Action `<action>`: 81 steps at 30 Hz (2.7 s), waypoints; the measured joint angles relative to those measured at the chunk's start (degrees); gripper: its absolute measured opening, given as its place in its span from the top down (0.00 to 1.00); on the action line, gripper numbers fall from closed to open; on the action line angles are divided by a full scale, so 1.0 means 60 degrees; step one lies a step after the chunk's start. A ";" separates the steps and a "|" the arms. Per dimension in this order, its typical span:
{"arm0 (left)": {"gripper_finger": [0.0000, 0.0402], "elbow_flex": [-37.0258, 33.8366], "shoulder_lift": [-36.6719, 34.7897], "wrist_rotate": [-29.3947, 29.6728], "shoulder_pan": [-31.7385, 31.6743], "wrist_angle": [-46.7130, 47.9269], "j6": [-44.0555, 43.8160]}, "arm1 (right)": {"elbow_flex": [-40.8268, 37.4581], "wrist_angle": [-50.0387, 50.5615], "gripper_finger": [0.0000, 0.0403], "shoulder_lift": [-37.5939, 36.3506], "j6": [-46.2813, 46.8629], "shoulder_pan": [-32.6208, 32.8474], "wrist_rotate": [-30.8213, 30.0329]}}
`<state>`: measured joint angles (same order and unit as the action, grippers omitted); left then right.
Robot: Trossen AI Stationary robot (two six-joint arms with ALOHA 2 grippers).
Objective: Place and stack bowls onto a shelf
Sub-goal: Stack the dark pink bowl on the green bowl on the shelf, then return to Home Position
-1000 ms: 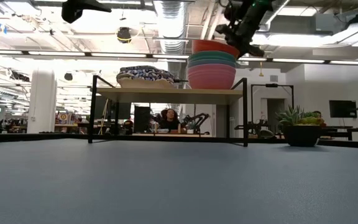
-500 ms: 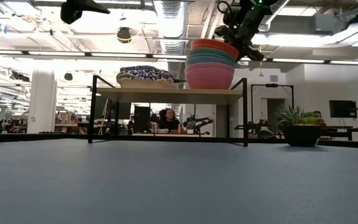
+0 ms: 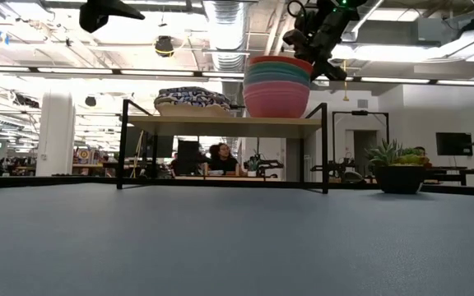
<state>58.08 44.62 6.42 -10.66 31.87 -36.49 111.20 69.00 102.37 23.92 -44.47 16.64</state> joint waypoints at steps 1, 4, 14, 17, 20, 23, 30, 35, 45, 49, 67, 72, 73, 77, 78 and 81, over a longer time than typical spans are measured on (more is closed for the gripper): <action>0.47 0.0000 0.0000 0.0000 0.0004 0.0001 -0.0020 | 0.0001 -0.0052 0.79 0.0000 -0.0009 0.0034 -0.0002; 0.47 0.0000 0.0000 -0.0007 0.0003 0.0008 -0.0163 | 0.0190 -0.0093 0.79 0.0000 -0.0376 0.0059 -0.0004; 0.47 0.0000 0.0000 -0.0007 0.0001 0.0074 -0.0278 | 0.0761 0.0005 0.73 -0.0018 -0.1001 0.0059 -0.0007; 0.47 0.0000 0.0000 -0.0007 0.0002 0.0070 -0.0272 | 0.0761 0.0037 0.65 -0.0015 -0.1079 0.0059 -0.0004; 0.47 0.0000 0.0000 -0.0004 0.0004 0.0070 -0.0245 | 0.0761 0.0102 0.56 -0.0015 -0.1079 0.0059 -0.0007; 0.47 0.0000 0.0000 -0.0004 0.0002 0.0070 -0.0274 | 0.0761 0.0100 0.49 -0.0015 -0.1079 0.0048 -0.0033; 0.47 0.0000 0.0000 0.0053 0.0002 0.0070 -0.0241 | 0.0761 0.0065 0.45 -0.0015 -0.1166 0.0011 -0.0155; 0.47 0.0000 0.0000 0.0056 0.0000 0.0070 -0.0372 | 0.0836 -0.0296 0.48 -0.0065 -0.1180 -0.0068 -0.0109; 0.47 0.0000 0.0000 0.0109 0.0004 0.0070 -0.0798 | 0.2036 -0.1084 0.50 -0.0196 -0.1168 0.0542 -0.2616; 0.47 0.0000 0.0000 0.0327 0.0000 0.0066 -0.0904 | 0.2047 -0.2279 0.53 -0.0110 -0.2370 0.2071 -0.6422; 0.47 0.0000 0.0000 0.0328 0.0000 0.0066 -0.1186 | 0.2029 -0.1186 0.60 0.1446 -0.1947 0.3153 -0.9254; 0.47 0.0000 0.0000 0.0328 0.0000 0.0068 -0.1185 | 0.2029 -0.1086 0.60 0.1419 -0.1533 0.2918 -0.8127; 0.47 0.0000 0.0000 0.0328 0.0000 0.0066 -0.1178 | 0.2029 -0.1050 0.60 0.1407 -0.1486 0.2863 -0.7858; 0.47 0.0000 0.0001 0.0328 0.0000 0.0068 -0.1044 | 0.2029 -0.0927 0.60 0.1418 -0.1458 0.2684 -0.7494; 0.47 0.0000 0.0002 0.0328 0.0000 0.0068 -0.1043 | 0.2029 -0.0930 0.60 0.1421 -0.1458 0.2678 -0.7501; 0.47 0.0000 0.0000 0.0328 0.0000 0.0070 -0.1005 | 0.2029 -0.1415 0.60 0.1411 -0.1578 0.2700 -0.7498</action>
<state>58.08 44.62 8.38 -10.66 32.29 -42.51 123.37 60.52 110.83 14.46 -28.27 -28.34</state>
